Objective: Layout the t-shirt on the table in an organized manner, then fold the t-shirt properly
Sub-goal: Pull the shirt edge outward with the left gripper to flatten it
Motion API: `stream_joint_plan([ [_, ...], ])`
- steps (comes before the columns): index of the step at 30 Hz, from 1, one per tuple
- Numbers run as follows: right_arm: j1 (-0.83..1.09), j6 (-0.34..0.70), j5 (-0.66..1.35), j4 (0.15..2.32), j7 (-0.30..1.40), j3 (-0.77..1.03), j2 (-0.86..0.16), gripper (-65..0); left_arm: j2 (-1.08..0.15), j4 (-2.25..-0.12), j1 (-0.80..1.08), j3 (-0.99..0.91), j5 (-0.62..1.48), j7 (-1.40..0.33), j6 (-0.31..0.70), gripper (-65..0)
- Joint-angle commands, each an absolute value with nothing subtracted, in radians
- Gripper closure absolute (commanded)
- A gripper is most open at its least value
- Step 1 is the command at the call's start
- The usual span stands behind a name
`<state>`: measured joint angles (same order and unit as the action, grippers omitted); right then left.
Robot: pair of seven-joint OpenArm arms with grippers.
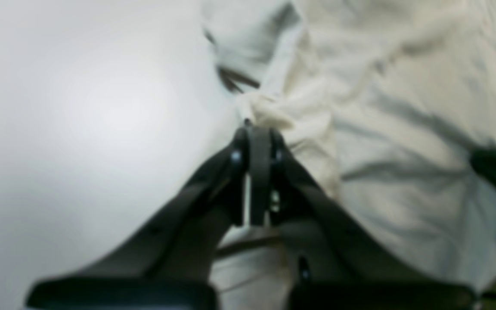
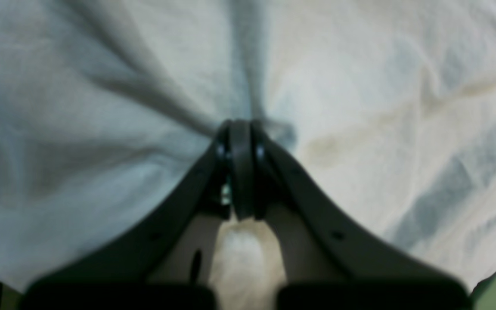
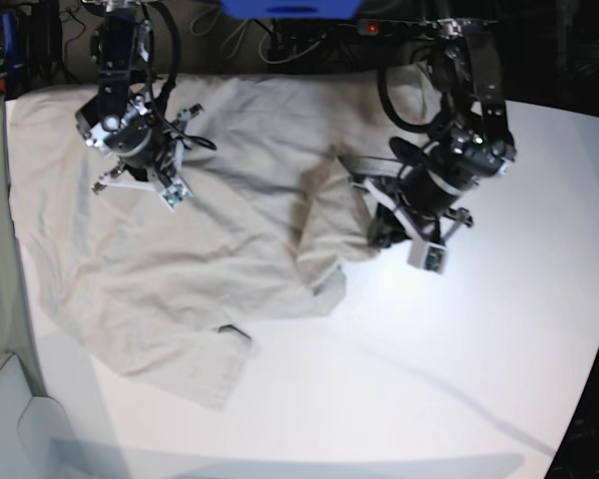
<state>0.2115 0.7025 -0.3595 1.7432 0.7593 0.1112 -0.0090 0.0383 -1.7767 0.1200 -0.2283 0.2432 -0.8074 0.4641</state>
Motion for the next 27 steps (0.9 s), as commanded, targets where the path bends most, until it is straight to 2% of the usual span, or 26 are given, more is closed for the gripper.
stream_joint_plan([
  [1,0.209,0.698,-0.366,1.753,0.766,0.114,-0.013,0.0,0.038,-1.802,0.074,-0.249,0.257,-0.777,0.466,-0.7],
  [7,0.208,0.698,-0.366,1.698,0.765,0.114,-0.013,0.0,0.027,-1.796,-0.084,-0.404,0.257,-0.788,0.467,-0.6],
  [11,0.208,0.698,-0.366,1.695,0.765,0.114,-0.013,0.0,-0.030,-1.755,-0.174,-0.438,0.257,-0.789,0.467,-0.6],
  [18,0.208,0.698,-0.366,1.693,0.765,0.114,-0.016,0.0,-0.154,-1.478,-0.337,-0.440,0.257,-0.776,0.467,-0.6],
  [22,0.208,0.698,-0.366,1.693,0.765,0.114,-0.022,0.0,-0.188,-1.339,-0.409,-0.440,0.257,-0.769,0.467,-0.6],
  [27,0.194,0.698,-0.366,1.693,0.765,0.114,-0.022,0.0,-0.191,-1.181,-0.461,-0.438,0.246,-0.667,0.467,-0.6],
])
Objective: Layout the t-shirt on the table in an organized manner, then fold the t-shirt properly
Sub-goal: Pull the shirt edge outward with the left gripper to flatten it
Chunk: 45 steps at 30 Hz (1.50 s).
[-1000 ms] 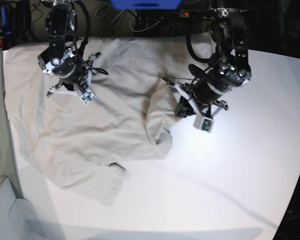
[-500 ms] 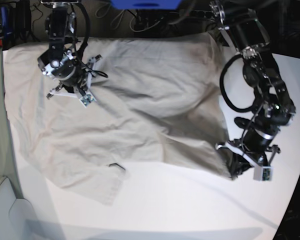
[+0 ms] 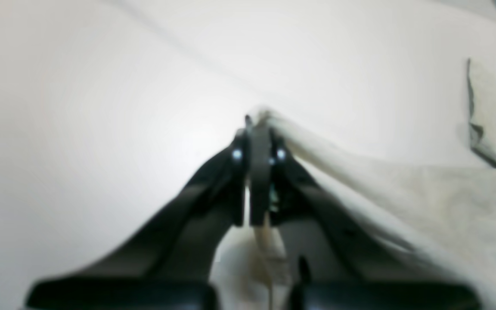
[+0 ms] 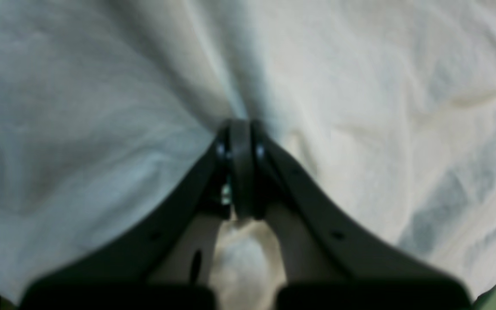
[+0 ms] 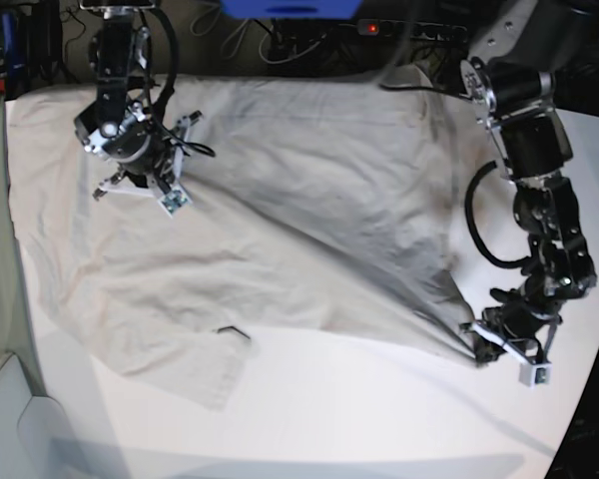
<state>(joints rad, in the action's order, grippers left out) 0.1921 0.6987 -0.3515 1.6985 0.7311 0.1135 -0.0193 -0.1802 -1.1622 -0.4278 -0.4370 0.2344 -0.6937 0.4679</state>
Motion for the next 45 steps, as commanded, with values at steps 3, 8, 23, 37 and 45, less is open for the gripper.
stream_joint_plan([
  [3,0.193,0.698,-0.366,1.693,0.765,0.114,-0.022,0.0,-0.214,-1.059,-0.492,-0.437,0.248,-0.613,0.467,-0.6],
  [8,0.193,0.698,-0.366,1.693,0.765,0.113,-0.022,0.0,-0.226,-0.894,-0.527,-0.437,0.248,-0.522,0.467,-0.8],
  [23,0.176,0.698,-0.366,1.693,0.765,0.113,-0.022,0.0,-0.226,-0.918,-0.518,-0.440,0.272,-0.627,0.467,-45.3],
  [37,0.171,0.698,-0.366,1.721,0.765,0.113,-0.035,0.0,-0.082,-1.573,0.010,-0.432,0.725,-0.849,0.455,-14.6],
  [45,0.176,0.698,-0.367,1.851,0.771,0.114,-0.012,0.0,0.088,-1.547,0.102,-0.366,0.518,-0.842,0.455,-14.7],
])
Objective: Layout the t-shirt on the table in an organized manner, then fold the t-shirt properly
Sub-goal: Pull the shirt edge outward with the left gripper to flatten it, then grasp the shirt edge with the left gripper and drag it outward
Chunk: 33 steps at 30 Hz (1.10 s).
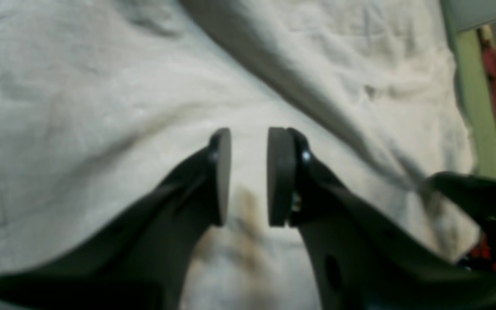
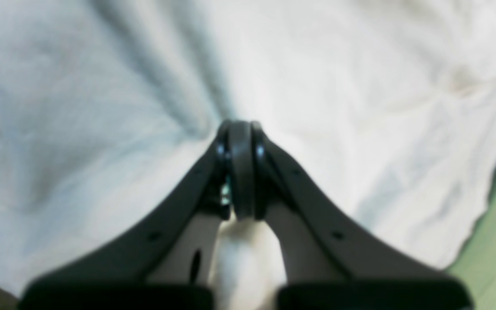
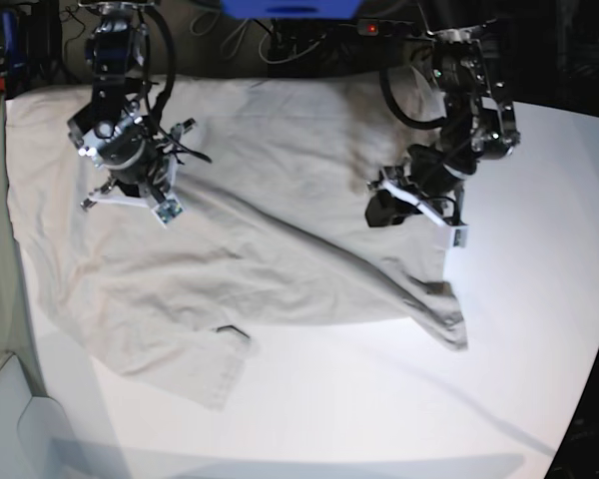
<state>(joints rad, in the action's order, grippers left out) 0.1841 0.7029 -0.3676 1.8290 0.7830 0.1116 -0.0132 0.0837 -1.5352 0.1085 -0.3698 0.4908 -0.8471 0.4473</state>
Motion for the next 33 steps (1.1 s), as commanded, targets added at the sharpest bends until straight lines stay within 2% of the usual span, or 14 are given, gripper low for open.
stream_joint_plan([
  [1,0.177,0.698,-0.367,1.860,0.771,0.114,-0.012,0.0,0.101,-1.535,0.101,-0.358,0.472,-0.843,0.455,-14.7],
  [4,0.180,0.698,-0.367,1.879,0.771,0.114,-0.010,0.0,0.120,-1.527,0.108,-0.364,0.381,-0.845,0.455,-14.7],
  [8,0.171,0.698,-0.372,1.879,0.771,0.114,-0.015,0.0,0.111,-1.521,0.136,-0.420,0.361,-0.846,0.455,-14.7],
  [19,0.131,0.698,-0.367,1.877,0.771,0.116,-0.024,0.0,-0.050,-1.518,0.189,-0.602,0.369,-0.846,0.464,-14.7],
  [30,0.117,0.698,-0.367,1.873,0.771,0.110,-0.021,0.0,-0.085,-1.532,0.183,-0.753,0.371,-0.851,0.469,-14.8],
  [33,0.117,0.698,-0.366,1.863,0.771,0.108,-0.024,0.0,-0.120,-1.577,0.168,-0.762,0.390,-0.900,0.469,-14.8],
])
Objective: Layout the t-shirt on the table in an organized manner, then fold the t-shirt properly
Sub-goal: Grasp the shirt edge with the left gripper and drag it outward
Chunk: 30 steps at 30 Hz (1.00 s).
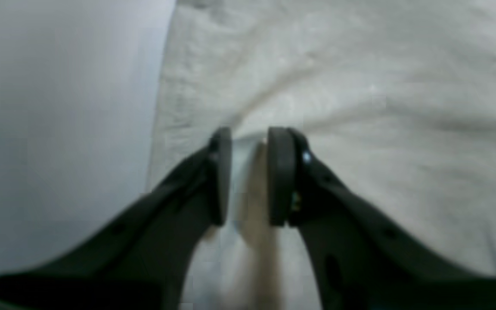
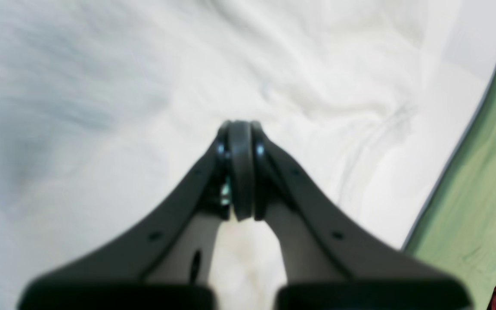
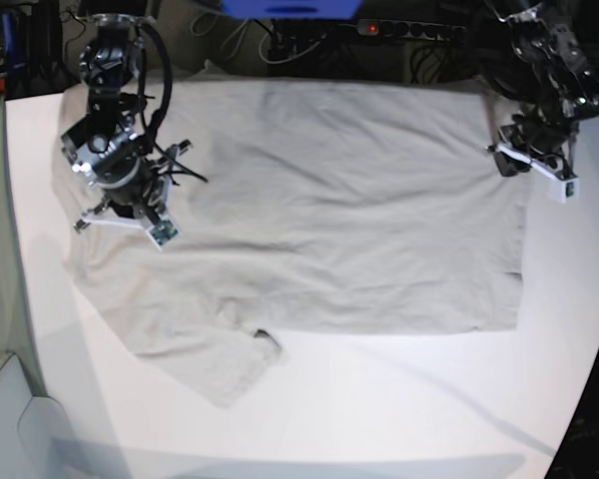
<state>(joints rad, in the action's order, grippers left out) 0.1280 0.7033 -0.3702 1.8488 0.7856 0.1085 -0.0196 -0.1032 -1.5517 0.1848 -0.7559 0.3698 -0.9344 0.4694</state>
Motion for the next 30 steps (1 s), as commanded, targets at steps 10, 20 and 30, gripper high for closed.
stream_joint_plan([
  [10,0.102,0.698,-0.366,1.813,0.768,0.108,-0.022,0.0,-0.128,-1.732,0.127,-0.865,0.618,-1.106,0.456,-14.8],
  [20,0.061,0.698,-0.364,1.709,0.766,0.094,-0.021,0.0,-0.041,-1.543,0.044,-0.748,0.397,-1.041,0.458,-14.8],
  [30,0.061,0.698,-0.366,1.707,0.766,0.094,-0.030,0.0,-0.085,-1.259,-0.084,-0.676,0.275,-0.871,0.455,-14.8],
])
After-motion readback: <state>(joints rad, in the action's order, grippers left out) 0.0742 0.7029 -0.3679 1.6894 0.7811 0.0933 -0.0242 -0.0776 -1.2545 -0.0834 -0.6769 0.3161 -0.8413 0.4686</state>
